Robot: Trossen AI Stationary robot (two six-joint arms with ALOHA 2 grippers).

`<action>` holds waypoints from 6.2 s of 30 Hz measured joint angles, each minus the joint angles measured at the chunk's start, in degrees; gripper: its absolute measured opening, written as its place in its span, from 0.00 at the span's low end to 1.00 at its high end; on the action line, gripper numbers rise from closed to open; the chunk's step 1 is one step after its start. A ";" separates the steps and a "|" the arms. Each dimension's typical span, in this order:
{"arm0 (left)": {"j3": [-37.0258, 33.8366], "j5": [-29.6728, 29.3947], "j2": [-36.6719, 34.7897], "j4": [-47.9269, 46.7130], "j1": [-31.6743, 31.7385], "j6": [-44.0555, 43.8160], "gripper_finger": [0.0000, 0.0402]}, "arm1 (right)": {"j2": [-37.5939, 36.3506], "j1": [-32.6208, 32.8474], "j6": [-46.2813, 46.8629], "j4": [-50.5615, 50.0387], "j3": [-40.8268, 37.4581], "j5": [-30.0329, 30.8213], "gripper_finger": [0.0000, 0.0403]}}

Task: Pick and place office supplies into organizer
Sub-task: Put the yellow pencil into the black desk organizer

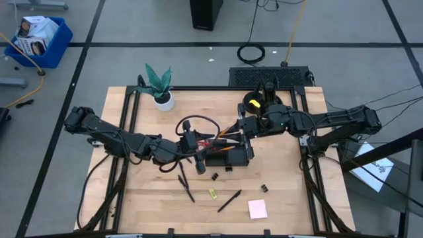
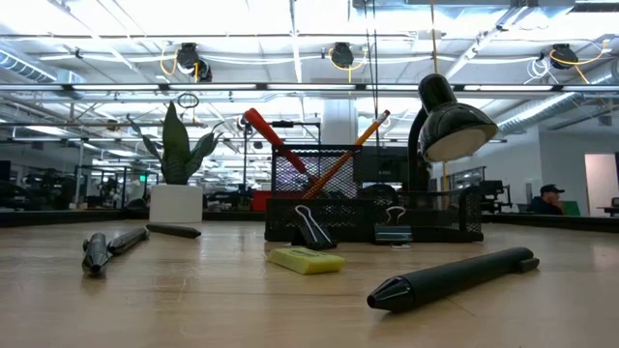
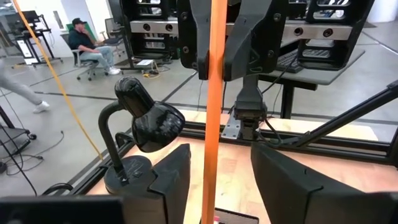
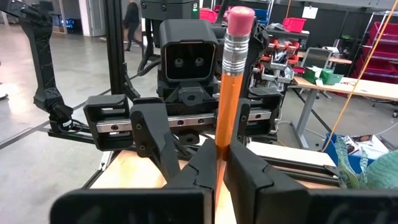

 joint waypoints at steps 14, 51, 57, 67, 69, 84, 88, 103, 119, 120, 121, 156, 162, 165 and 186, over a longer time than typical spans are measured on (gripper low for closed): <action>0.00 -3.23 0.00 0.05 0.00 2.17 0.45 | 0.00 0.00 0.02 -0.49 0.00 0.28 0.03; 0.02 -3.23 -5.58 -14.96 -0.11 -5.04 0.45 | -0.02 -1.37 0.01 -10.38 0.02 3.27 0.03; 0.02 -3.24 -6.00 -20.53 0.17 -8.62 0.45 | -0.02 -1.38 -0.02 -11.81 0.00 3.23 0.03; 0.02 -3.57 -5.99 -25.00 0.33 -12.35 0.45 | -0.02 -1.38 0.04 -16.19 0.00 3.04 0.03; 0.02 -3.62 -5.99 -25.15 0.33 -12.70 0.45 | -0.02 -1.37 0.04 -16.71 0.01 2.99 0.03; 0.02 -4.68 -5.99 -25.76 0.33 -12.74 0.45 | 0.70 -1.36 0.12 -8.22 -8.06 2.78 0.03; 0.02 -6.03 -5.99 -27.86 0.33 -13.71 0.45 | 0.74 -1.49 -1.10 -0.09 -13.94 2.78 0.03; 0.02 -7.67 -5.97 -30.00 1.61 -15.14 0.45 | 0.72 -2.56 -5.85 2.21 -18.34 4.52 0.03; 0.02 -7.65 -5.97 -30.00 2.55 -15.17 0.45 | 0.72 -2.60 -5.97 1.21 -18.36 4.48 0.03; 0.02 -7.65 -5.97 -30.00 2.56 -15.17 0.45 | 0.72 -2.60 -5.90 1.21 -18.36 4.48 0.03; 0.02 -7.65 -5.97 -30.00 2.56 -15.19 0.45 | 0.72 -2.60 -5.84 1.22 -18.36 4.48 0.03; 0.02 -7.57 -5.95 -29.90 2.54 -16.28 0.45 | 4.87 -2.60 -6.02 2.73 -18.40 4.46 0.03; 0.02 -7.54 -5.95 -29.91 2.54 -16.26 0.45 | 5.68 -2.60 -6.03 6.04 -20.55 4.46 0.03; 0.02 -7.54 -5.95 -29.90 2.54 -16.26 0.45 | 5.95 -2.60 -6.01 7.92 -21.89 4.46 0.03; 0.02 -7.55 -5.95 -29.89 2.54 -16.33 0.45 | 6.03 -3.74 -3.62 12.12 -25.49 2.73 0.03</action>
